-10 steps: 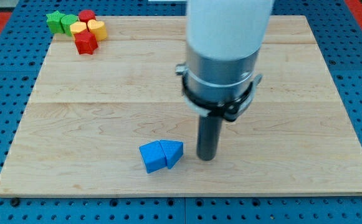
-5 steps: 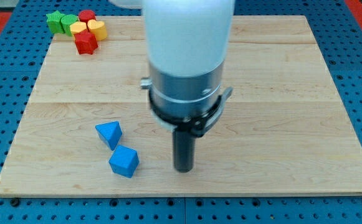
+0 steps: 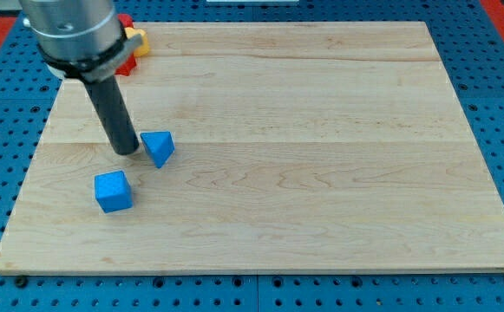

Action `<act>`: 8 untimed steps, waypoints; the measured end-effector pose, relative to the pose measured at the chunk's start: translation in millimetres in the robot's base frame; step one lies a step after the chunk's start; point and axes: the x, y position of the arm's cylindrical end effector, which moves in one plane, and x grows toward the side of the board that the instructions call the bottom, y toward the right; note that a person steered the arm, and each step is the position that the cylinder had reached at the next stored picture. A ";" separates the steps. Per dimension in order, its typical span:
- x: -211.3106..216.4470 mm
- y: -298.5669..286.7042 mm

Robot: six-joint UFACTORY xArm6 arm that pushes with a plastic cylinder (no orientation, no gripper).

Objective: Separate the blue blocks from each other

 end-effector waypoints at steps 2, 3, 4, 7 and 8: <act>13.6 18.1; 27.1 25.9; 43.9 71.7; -68.8 37.4; -51.4 28.9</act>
